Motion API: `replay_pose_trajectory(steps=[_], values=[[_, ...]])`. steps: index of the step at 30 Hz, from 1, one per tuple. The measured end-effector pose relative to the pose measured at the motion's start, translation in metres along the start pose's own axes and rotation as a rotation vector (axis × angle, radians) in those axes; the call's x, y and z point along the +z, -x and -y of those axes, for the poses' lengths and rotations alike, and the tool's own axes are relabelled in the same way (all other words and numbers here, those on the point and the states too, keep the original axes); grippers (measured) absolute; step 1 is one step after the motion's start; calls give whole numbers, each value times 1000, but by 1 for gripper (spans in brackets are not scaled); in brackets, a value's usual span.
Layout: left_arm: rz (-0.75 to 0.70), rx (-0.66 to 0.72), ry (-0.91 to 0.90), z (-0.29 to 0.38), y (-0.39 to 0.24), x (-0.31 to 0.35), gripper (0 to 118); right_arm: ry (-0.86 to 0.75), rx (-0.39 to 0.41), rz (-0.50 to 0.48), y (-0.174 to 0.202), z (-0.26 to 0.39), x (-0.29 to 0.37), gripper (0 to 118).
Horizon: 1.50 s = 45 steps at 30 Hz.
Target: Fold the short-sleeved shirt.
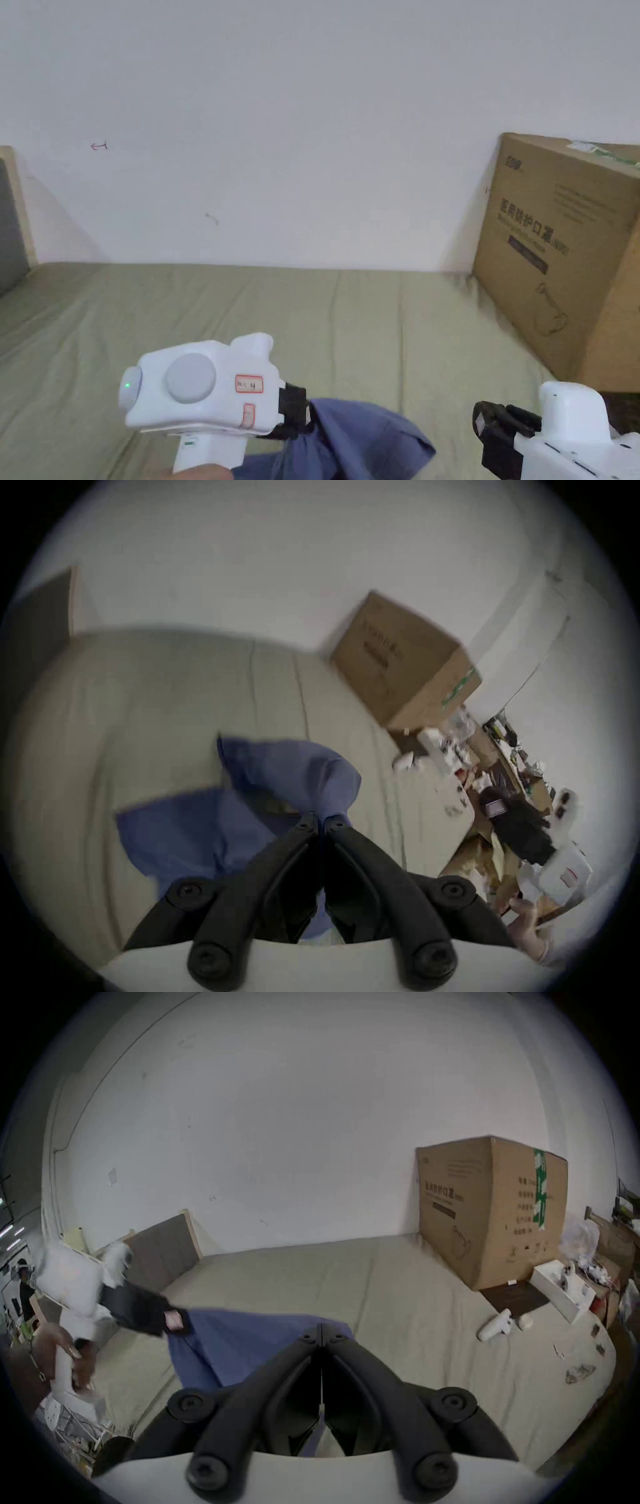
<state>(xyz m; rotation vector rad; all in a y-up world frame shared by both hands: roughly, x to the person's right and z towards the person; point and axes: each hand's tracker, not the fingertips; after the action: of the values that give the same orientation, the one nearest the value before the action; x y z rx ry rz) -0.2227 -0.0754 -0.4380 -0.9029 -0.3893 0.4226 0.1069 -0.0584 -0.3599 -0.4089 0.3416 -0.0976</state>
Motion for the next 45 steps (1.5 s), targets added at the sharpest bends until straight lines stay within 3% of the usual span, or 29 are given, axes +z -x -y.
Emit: replay_pose_trajectory(steps=[2,3,4,5,6,11,15,18,19,21,22,25,28,32,33,34,35,36,41,43,44,45], values=[[-25,34,69,15,6,-29,9,36,-5,12,-4,10,-5,0],[-18,55,97,28,0,-34,25,50,-9,14,-5,15,-7,0],[-12,63,122,34,2,-40,70,63,-12,13,-4,18,-7,0],[7,75,144,39,4,-46,102,75,-16,13,-5,22,-8,0],[20,85,156,43,7,-48,111,87,-18,13,-5,25,-10,0],[52,123,46,31,25,-18,107,100,-19,8,2,23,-7,0],[22,27,-188,22,22,44,106,62,-20,12,7,17,0,0],[-17,-48,-332,34,24,88,80,19,-37,15,10,14,11,0],[-38,-65,-359,39,27,100,80,11,-43,12,12,13,15,0],[-155,-105,-391,48,29,116,10,-2,-43,13,11,10,16,0],[-198,-128,-424,56,30,124,0,-6,-38,15,13,8,17,0],[-178,-164,-402,60,41,134,0,-14,-24,23,12,5,10,0],[-324,-157,-329,52,59,121,0,0,-24,27,10,4,-1,0],[-361,29,-90,20,129,64,2,36,-14,22,7,9,-21,0],[-378,56,-65,15,147,48,16,52,-11,22,6,10,-27,0],[-422,70,-26,11,164,32,73,68,-11,25,5,12,-34,0],[-449,85,18,7,184,11,108,83,-15,28,3,13,-40,0],[-448,97,47,7,199,-5,115,97,-20,29,0,17,-45,0],[-492,43,169,13,245,-72,107,165,2,39,-3,27,-66,0],[-476,26,225,16,271,-97,91,188,14,49,-5,30,-77,0],[-562,-38,198,17,266,-93,81,195,17,53,-2,29,-79,0],[-511,-48,138,16,262,-83,60,200,17,52,-3,30,-83,0]])
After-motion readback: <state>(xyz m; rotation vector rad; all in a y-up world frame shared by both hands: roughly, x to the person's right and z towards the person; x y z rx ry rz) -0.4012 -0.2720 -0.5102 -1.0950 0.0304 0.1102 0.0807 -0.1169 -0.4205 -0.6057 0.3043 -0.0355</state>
